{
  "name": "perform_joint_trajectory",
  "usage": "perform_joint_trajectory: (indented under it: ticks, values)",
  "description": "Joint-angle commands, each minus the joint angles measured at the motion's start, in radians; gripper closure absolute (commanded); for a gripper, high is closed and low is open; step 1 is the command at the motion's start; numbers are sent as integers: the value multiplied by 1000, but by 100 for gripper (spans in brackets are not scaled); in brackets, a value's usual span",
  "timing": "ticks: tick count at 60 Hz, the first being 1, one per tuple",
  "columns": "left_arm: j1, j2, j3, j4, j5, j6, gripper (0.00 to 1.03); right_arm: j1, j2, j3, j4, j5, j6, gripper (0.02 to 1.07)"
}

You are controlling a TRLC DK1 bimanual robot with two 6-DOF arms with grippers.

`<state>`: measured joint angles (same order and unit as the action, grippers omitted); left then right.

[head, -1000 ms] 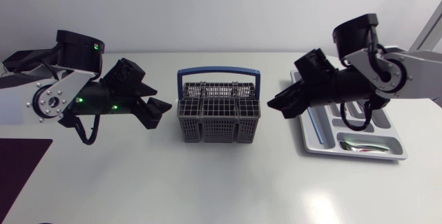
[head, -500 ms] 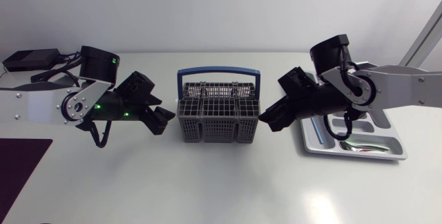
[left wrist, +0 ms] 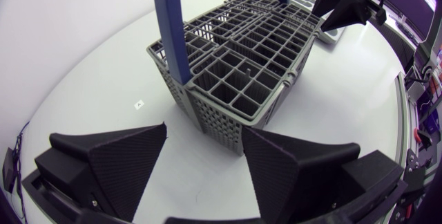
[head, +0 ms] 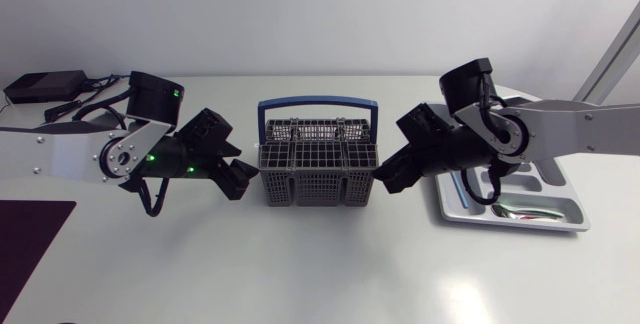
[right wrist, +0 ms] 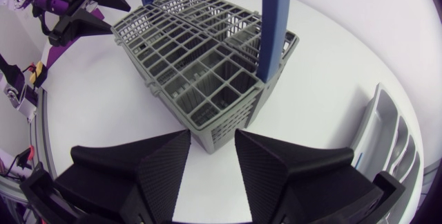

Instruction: Unload the cutlery basket into the drawer organizer.

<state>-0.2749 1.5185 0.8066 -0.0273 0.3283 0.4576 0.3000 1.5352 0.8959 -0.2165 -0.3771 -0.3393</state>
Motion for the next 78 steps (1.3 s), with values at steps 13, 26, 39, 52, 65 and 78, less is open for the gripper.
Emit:
perform_joint_trajectory:
  ticks: [13, 26, 39, 52, 65, 78]
  values:
    - [62, -173, -20, -37, 6, 15, 6, 13, -233, -52, -63, 10, 33, 57]
    - [123, -340, -50, -65, 6, 4, 5, -68, -362, -72, -77, 20, 22, 54]
    - [206, -477, -90, -77, 6, 3, 5, -159, -484, -124, -84, 17, -7, 17]
    - [260, -586, -150, -82, 9, -7, 5, -231, -601, -178, -80, 12, -17, 6]
    - [289, -747, -233, -56, 6, -74, 5, -277, -708, -233, -52, 44, -17, 6]
    - [359, -828, -308, 1, 6, -152, 5, -298, -831, -301, -44, 109, -21, 6]
